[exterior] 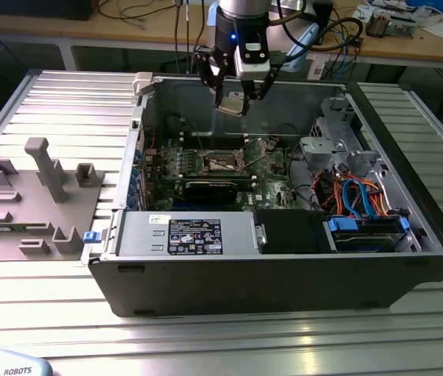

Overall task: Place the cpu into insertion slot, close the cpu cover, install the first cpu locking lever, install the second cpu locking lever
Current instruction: 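Place the cpu into insertion slot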

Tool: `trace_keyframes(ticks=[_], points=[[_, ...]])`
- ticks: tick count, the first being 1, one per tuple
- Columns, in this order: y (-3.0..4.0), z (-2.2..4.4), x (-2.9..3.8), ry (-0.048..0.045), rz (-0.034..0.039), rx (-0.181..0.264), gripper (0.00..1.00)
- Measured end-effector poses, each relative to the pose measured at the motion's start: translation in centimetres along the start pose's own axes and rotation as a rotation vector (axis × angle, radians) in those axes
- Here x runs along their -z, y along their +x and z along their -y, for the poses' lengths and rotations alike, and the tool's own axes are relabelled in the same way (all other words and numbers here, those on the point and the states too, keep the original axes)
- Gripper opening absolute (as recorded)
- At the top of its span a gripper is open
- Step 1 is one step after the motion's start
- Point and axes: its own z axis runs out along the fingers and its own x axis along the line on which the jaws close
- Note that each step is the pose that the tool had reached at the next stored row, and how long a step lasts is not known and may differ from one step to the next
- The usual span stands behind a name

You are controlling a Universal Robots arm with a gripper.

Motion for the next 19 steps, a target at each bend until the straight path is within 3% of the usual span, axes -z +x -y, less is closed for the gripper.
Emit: trace_keyframes(ticks=[19], points=[[0.00, 0.00, -0.02, -0.0002, 0.0010, -0.013, 0.54]])
